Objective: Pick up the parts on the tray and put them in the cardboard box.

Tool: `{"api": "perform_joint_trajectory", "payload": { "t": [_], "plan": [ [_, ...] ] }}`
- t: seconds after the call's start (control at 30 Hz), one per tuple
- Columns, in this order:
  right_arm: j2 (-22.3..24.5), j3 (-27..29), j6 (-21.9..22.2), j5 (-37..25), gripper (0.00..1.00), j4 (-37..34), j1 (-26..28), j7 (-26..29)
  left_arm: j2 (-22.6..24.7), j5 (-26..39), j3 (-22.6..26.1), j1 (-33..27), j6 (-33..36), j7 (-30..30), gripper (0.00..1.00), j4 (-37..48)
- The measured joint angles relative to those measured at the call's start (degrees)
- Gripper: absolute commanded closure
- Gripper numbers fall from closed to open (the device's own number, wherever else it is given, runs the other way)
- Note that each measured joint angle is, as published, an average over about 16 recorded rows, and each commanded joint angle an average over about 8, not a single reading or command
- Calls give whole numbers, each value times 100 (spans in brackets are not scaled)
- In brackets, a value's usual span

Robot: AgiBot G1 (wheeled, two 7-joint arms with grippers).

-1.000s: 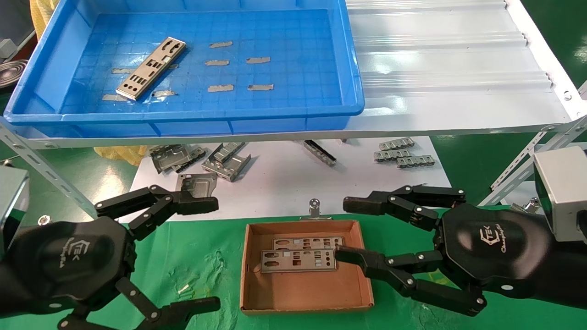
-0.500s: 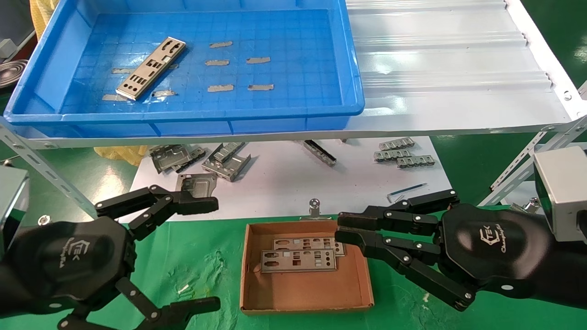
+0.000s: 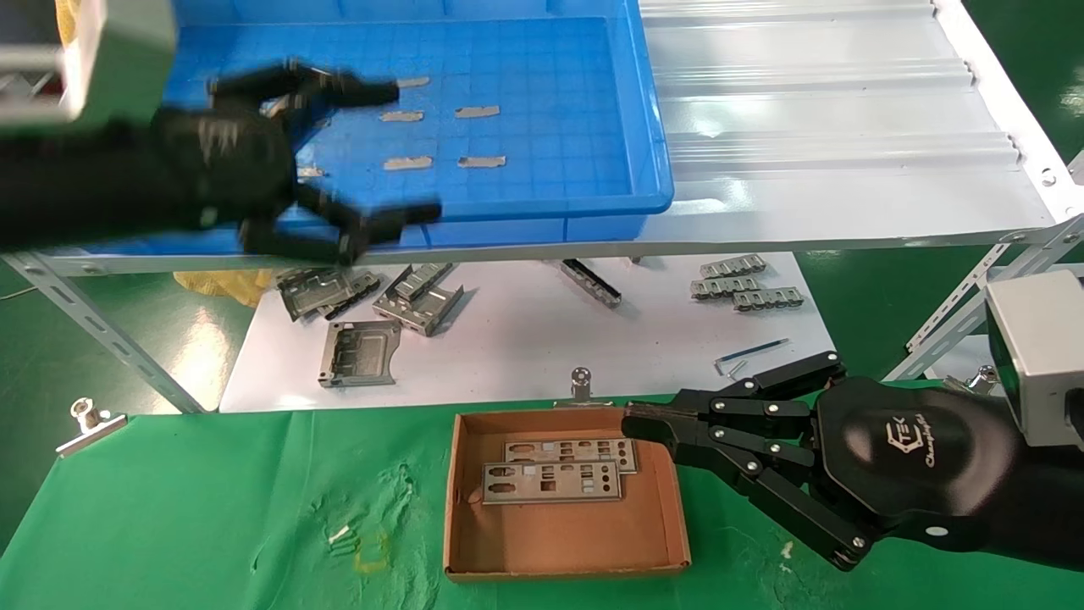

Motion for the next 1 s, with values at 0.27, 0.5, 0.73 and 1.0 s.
{"api": "perform_joint_trajectory", "payload": {
  "t": [0.27,0.5,0.73,1.0],
  "plan": [
    [0,0,0,0,100,0,0,0,722,1040,424,-1183,-689,332,0,1812],
    [0,0,0,0,100,0,0,0,1129,1781,775,-1877,-1277,201,0,3053],
    [0,0,0,0,100,0,0,0,1360,2142,972,-2270,-1572,-10,0,3840],
    [0,0,0,0,100,0,0,0,1495,2247,1030,-2457,-1747,-115,2,4343]
  ]
}}
